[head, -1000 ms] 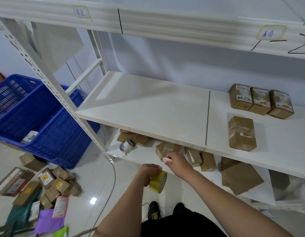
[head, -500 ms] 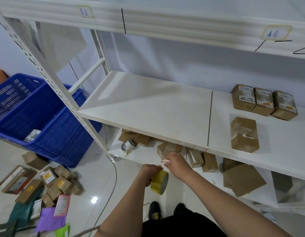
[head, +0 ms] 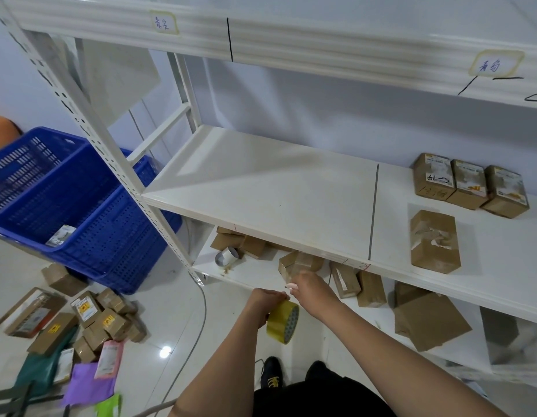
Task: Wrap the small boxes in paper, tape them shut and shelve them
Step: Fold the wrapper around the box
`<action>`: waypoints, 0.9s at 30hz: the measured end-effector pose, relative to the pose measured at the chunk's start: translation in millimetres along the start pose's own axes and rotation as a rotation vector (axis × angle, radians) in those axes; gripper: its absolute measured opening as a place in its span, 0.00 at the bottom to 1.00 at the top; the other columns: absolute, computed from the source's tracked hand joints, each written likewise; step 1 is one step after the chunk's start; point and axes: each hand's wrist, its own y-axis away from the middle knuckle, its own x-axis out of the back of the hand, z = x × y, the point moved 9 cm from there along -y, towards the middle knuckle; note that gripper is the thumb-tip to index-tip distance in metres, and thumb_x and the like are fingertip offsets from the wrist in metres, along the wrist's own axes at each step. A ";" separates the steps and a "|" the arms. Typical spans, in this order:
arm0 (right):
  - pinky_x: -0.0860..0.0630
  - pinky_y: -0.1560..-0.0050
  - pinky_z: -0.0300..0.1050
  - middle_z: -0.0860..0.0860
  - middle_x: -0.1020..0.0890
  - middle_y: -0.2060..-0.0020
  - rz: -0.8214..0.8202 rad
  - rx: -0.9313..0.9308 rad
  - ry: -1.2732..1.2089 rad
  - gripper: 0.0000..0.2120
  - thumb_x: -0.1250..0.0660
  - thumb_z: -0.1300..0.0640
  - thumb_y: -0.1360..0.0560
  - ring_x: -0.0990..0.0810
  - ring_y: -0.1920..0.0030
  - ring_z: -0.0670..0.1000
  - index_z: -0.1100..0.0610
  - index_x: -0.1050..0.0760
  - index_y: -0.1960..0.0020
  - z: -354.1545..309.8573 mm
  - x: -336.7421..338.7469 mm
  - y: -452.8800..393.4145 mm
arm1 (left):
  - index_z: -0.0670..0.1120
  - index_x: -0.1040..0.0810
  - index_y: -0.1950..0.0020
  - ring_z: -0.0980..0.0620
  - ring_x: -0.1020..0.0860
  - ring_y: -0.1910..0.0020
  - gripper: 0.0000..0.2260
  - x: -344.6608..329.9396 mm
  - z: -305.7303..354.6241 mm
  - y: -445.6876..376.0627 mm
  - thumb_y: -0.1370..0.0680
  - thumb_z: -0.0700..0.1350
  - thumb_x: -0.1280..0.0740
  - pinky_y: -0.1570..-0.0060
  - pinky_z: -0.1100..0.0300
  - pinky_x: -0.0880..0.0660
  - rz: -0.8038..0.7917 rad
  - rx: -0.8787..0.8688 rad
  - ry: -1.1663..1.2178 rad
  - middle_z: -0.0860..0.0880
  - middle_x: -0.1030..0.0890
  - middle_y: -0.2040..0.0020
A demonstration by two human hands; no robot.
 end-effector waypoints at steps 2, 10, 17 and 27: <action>0.24 0.52 0.41 0.55 0.18 0.46 -0.005 0.002 0.005 0.10 0.35 0.55 0.18 0.18 0.47 0.53 0.59 0.19 0.45 1.3 0.0 0.7 | 0.45 0.18 0.45 0.51 0.30 0.61 0.11 -0.3 -1.4 -2.4 0.22 0.50 0.28 0.53 0.57 0.27 -0.004 0.002 -0.001 0.47 0.26 0.54; 0.22 0.48 0.46 0.55 0.19 0.44 0.006 0.025 0.035 0.11 0.36 0.55 0.18 0.19 0.45 0.55 0.60 0.19 0.44 7.7 1.4 3.9 | 0.44 0.23 0.48 0.46 0.24 0.50 0.12 -0.8 -6.3 -10.0 0.24 0.50 0.26 0.51 0.57 0.26 0.020 0.039 0.013 0.45 0.25 0.51; 0.21 0.49 0.49 0.56 0.19 0.48 0.003 0.014 0.059 0.09 0.36 0.56 0.18 0.18 0.48 0.56 0.60 0.20 0.46 17.0 1.3 7.7 | 0.42 0.23 0.43 0.43 0.22 0.45 0.19 -3.1 -11.4 -16.3 0.28 0.49 0.22 0.45 0.52 0.21 0.029 0.091 0.075 0.42 0.22 0.44; 0.32 0.58 0.43 0.58 0.22 0.50 -0.052 -0.081 0.119 0.05 0.39 0.62 0.20 0.22 0.53 0.57 0.60 0.25 0.50 49.1 -12.7 15.3 | 0.41 0.22 0.43 0.44 0.21 0.46 0.20 2.8 -7.8 -11.3 0.28 0.50 0.23 0.47 0.52 0.20 0.007 0.077 0.032 0.44 0.21 0.44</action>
